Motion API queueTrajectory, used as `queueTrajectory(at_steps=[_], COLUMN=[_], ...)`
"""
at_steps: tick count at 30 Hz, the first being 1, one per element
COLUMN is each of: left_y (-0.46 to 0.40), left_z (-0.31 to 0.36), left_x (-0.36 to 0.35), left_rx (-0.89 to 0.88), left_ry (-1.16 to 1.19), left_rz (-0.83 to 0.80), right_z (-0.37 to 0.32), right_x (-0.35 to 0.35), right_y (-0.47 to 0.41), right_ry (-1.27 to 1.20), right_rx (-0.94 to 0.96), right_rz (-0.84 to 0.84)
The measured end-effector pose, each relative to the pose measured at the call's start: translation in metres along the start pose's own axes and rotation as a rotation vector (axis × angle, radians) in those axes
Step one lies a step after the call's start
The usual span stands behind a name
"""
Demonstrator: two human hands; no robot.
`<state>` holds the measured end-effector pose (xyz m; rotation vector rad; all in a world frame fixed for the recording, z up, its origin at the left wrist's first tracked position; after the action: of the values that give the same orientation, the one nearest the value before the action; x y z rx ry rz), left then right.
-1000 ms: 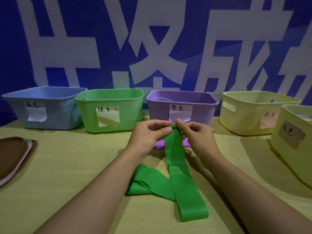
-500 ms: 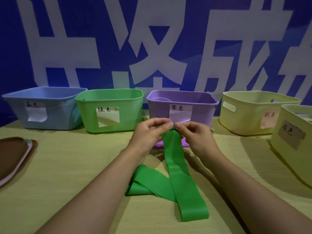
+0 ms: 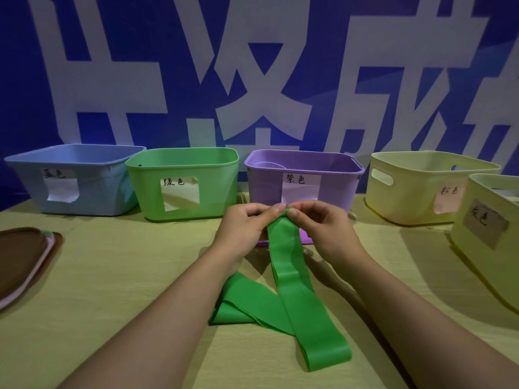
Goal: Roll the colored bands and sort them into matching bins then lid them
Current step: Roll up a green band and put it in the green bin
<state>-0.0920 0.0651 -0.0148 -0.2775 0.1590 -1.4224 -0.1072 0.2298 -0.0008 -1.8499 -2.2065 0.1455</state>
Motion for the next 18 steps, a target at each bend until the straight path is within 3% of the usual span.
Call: queueTrajectory(at_steps=[18], left_y=[0.0011], left_z=[0.005], left_x=[-0.0048], left_rx=[-0.014], left_ry=[0.123], left_rz=[-0.04], right_z=[0.0026], right_x=[-0.0012], right_y=[0.0055], right_ry=[0.028], right_rx=[-0.109], right_rz=[0.018])
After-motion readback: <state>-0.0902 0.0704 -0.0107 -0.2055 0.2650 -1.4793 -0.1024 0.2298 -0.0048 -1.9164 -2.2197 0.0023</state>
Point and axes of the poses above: each hand's wrist, its own y-axis away from the middle knuckle, its own x-axis out of the back of the hand, z = x × y, the point moved 8 cm from there along -y, towards the middle knuckle, and after that the axes turned 6 degrees about -x, right-handed, at the moved point
